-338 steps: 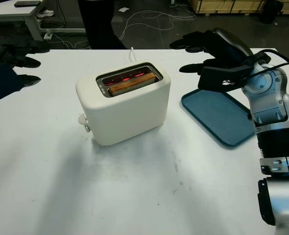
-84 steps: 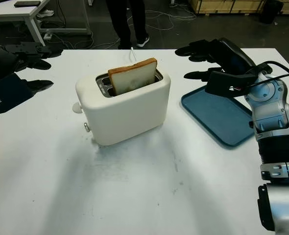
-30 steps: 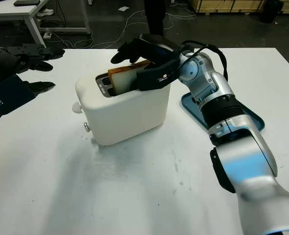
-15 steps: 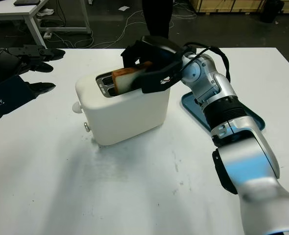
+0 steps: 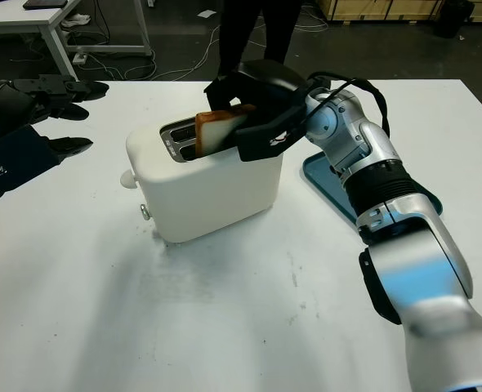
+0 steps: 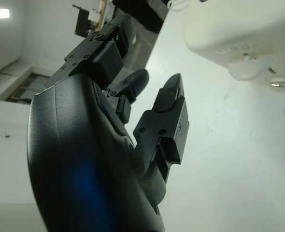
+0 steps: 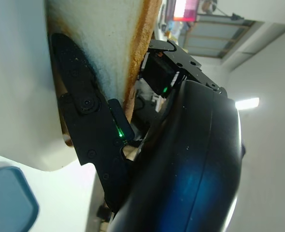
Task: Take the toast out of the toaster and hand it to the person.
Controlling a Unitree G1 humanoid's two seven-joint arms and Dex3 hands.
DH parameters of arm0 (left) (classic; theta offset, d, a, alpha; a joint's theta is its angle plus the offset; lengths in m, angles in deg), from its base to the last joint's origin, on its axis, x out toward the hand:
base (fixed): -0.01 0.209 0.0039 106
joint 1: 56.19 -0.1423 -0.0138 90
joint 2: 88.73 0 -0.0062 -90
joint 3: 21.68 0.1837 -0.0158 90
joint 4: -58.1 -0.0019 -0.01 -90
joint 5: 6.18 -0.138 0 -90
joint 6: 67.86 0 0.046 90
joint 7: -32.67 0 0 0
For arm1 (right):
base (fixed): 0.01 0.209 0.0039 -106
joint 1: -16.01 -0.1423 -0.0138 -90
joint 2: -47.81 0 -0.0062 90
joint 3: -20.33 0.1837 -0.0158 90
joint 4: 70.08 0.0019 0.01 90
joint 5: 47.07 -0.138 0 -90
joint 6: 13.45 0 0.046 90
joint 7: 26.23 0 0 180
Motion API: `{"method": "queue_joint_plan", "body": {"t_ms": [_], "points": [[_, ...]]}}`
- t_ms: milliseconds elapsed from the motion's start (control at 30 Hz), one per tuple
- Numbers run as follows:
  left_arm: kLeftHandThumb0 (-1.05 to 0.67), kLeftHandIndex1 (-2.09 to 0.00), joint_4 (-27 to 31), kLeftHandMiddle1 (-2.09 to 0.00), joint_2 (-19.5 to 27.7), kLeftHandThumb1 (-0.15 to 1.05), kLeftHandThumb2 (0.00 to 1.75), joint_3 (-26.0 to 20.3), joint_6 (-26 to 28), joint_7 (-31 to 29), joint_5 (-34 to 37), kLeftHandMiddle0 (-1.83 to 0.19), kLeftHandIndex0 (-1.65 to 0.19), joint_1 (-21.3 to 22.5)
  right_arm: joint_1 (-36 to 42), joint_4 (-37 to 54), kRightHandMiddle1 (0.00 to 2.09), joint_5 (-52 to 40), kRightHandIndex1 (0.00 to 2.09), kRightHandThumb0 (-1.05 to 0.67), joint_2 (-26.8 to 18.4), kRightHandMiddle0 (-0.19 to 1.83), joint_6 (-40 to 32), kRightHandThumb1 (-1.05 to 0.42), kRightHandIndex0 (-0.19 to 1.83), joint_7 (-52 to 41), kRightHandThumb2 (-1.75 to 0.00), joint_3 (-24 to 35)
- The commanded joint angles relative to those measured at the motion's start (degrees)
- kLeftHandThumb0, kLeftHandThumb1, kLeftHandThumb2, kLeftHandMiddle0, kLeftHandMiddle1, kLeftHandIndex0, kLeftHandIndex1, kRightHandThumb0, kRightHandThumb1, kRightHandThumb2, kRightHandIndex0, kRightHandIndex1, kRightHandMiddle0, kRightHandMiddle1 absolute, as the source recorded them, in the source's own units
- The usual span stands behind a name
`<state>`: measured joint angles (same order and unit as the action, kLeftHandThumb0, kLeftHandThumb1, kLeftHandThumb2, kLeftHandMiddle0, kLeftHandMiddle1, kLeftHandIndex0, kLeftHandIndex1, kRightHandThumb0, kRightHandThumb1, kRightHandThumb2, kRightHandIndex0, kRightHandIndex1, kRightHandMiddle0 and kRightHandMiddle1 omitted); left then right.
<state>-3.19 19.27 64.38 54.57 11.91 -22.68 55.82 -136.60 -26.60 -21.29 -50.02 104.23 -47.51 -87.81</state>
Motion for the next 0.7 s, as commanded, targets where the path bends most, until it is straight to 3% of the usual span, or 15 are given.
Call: {"method": "queue_joint_plan", "body": {"t_ms": [0,333,467,500,533,667], "points": [[0.22,0.0,0.5,-0.74,0.9,0.92,0.17,0.5,0.5,-0.1,-1.1,-0.37,-0.65,-0.4,-2.9,-1.7,1.74,-3.8,1.75,-0.43,-0.5,0.87,-1.1,-0.92,1.11,-1.3,-0.36,3.2],[0.22,0.0,0.6,-0.7,-0.1,0.92,0.19,0.0,1.1,0.2,-0.2,-0.36,-0.63,-0.6,-15.3,-13.8,1.75,-13.4,1.75,-0.61,-4.9,0.85,-6.2,-0.92,1.05,-3.0,-0.28,14.3],[0.21,0.0,0.9,-0.69,0.4,0.92,0.19,0.3,2.2,-0.1,-0.7,-0.36,-0.63,-0.4,-17.9,-16.2,1.75,-18.6,1.75,-0.59,-6.2,0.82,-10.8,-0.92,1.04,-4.7,-0.25,19.1],[0.21,0.0,1.0,-0.69,0.5,0.92,0.19,0.3,2.4,-0.2,-0.7,-0.36,-0.63,-0.4,-18.0,-16.1,1.53,-19.9,1.75,-0.58,-6.3,0.83,-12.3,-0.92,1.05,-4.7,-0.23,20.3],[0.21,0.0,0.9,-0.68,0.6,0.92,0.2,0.3,2.4,-0.2,-0.8,-0.36,-0.62,-0.4,-18.1,-16.1,1.43,-21.1,1.75,-0.57,-6.5,0.84,-13.7,-0.92,1.06,-5.1,-0.22,21.3],[0.21,0.0,0.7,-0.67,1.0,0.92,0.18,0.4,2.0,-0.2,-0.8,-0.37,-0.63,-0.4,-17.5,-17.9,1.72,-23.1,1.75,-0.47,-7.5,0.76,-16.0,-0.92,1.05,-5.6,-0.3,23.6]]}}
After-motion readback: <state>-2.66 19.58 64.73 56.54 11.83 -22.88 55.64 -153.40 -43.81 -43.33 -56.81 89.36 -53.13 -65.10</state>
